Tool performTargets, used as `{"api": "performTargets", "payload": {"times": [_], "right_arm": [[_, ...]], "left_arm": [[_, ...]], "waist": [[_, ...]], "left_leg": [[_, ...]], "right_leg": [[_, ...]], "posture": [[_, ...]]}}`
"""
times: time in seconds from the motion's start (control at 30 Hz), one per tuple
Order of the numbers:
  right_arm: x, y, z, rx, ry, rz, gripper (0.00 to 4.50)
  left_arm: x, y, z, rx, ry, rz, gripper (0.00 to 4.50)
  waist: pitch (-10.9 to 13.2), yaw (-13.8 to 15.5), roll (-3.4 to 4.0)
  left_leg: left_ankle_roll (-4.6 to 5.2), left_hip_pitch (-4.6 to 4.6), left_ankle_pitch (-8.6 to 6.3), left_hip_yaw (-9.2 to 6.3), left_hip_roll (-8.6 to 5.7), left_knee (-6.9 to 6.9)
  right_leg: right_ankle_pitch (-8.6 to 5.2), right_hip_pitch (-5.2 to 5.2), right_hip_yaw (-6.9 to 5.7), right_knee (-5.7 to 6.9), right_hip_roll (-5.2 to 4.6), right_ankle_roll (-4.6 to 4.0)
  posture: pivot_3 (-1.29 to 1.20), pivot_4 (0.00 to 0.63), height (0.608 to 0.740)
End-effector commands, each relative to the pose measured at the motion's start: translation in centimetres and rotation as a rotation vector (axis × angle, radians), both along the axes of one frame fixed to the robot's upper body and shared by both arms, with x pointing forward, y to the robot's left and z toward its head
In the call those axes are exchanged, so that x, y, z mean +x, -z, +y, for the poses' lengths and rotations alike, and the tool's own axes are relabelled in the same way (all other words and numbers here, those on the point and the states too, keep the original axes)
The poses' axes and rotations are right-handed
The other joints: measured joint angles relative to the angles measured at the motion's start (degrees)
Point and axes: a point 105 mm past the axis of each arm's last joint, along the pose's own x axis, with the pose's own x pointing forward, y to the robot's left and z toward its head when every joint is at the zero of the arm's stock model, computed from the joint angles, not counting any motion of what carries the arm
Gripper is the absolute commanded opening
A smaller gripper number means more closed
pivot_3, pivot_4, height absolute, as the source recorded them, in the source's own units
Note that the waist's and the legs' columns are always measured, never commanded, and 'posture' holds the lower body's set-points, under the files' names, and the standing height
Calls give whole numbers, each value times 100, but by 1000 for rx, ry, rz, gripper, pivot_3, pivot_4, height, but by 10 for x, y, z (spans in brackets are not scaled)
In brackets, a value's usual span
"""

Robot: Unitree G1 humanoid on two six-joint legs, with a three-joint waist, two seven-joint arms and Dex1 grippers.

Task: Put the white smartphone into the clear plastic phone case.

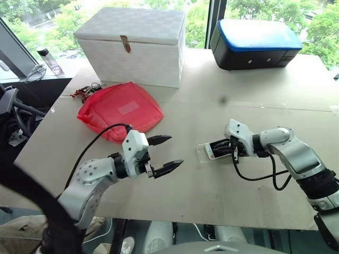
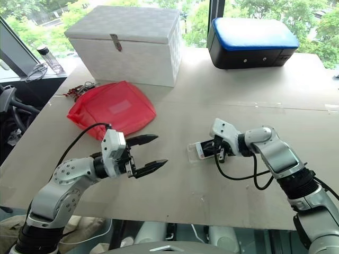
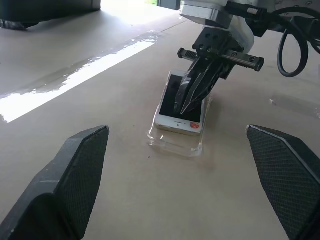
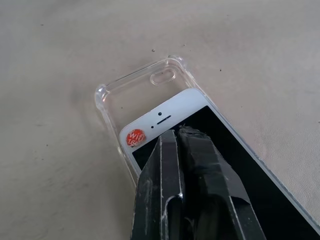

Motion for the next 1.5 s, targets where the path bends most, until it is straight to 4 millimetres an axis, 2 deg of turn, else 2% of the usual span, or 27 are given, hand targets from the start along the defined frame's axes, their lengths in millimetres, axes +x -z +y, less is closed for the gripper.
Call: {"api": "performTargets", "payload": {"times": [0.03,0.3,0.47,0.57,0.7,0.73,0.77,0.83,0.87,0.97,1.1,1.3,1.5], "right_arm": [[-2,30,-12,-86,74,79,58],[-9,8,1,47,84,94,58],[-13,-28,2,177,87,35,58],[-16,-49,-5,211,109,-6,0],[-12,-66,-18,224,199,-84,0],[-8,-68,-26,195,241,-120,0],[-5,-68,-34,163,280,-148,0],[5,-65,-54,72,369,-203,0],[8,-61,-64,15,402,-230,0],[15,-57,-85,-59,492,-267,0],[16,-51,-94,-125,514,-291,0],[5,-39,-92,-210,458,-286,0],[-12,-23,-81,-231,366,-225,0]], "left_arm": [[-2,-7,-7,-8,25,-35,4500],[4,0,-9,15,11,-39,4500],[4,12,-5,26,26,-14,4500],[2,18,-6,19,49,13,3677],[1,30,-7,28,75,32,1899],[2,35,-7,41,80,35,1665],[3,39,-7,53,83,37,1079],[6,47,-8,76,90,42,240],[7,51,-10,86,97,42,35],[14,65,-16,122,110,52,35],[23,71,-27,133,128,59,35],[28,82,-38,166,165,74,35],[34,89,-50,178,171,88,35]], "waist": [[-2,0,-2],[-3,5,-4],[4,9,4],[8,10,8],[8,12,7],[9,10,8],[9,12,10],[10,26,9],[10,32,9],[10,49,9],[10,45,10],[7,70,14],[-2,167,30]], "left_leg": [[0,5,0,0,0,0],[0,6,0,-3,0,3],[0,-14,0,-6,0,1],[0,-40,0,-2,-1,1],[0,-42,0,-4,-1,-2],[0,-42,0,-4,-1,-3],[0,-42,0,-4,-1,-3],[0,-42,0,-1,-2,-4],[0,-43,0,-1,-3,-3],[0,-44,0,2,-6,-3],[0,-44,0,3,-5,-4],[0,-44,0,4,-5,-3],[1,-38,0,3,-8,5]], "right_leg": [[0,5,0,0,0,0],[0,8,-1,-1,-2,-1],[0,-6,-4,-1,-3,-1],[1,-34,-1,0,-4,0],[0,-35,-4,-2,-4,0],[0,-35,-4,-2,-4,0],[0,-35,-4,-2,-3,0],[0,-35,-3,-2,-4,0],[0,-37,-3,-4,-4,0],[-1,-38,-2,-5,-4,1],[-1,-41,1,-2,3,2],[-1,-40,3,-2,6,4],[-1,-31,1,-1,19,5]], "posture": [[0,150,740],[0,150,740],[0,150,740],[0,150,740],[0,150,740],[0,150,740],[0,150,740],[0,150,740],[0,150,740],[0,150,740],[0,150,740],[0,150,740],[0,150,740]]}}
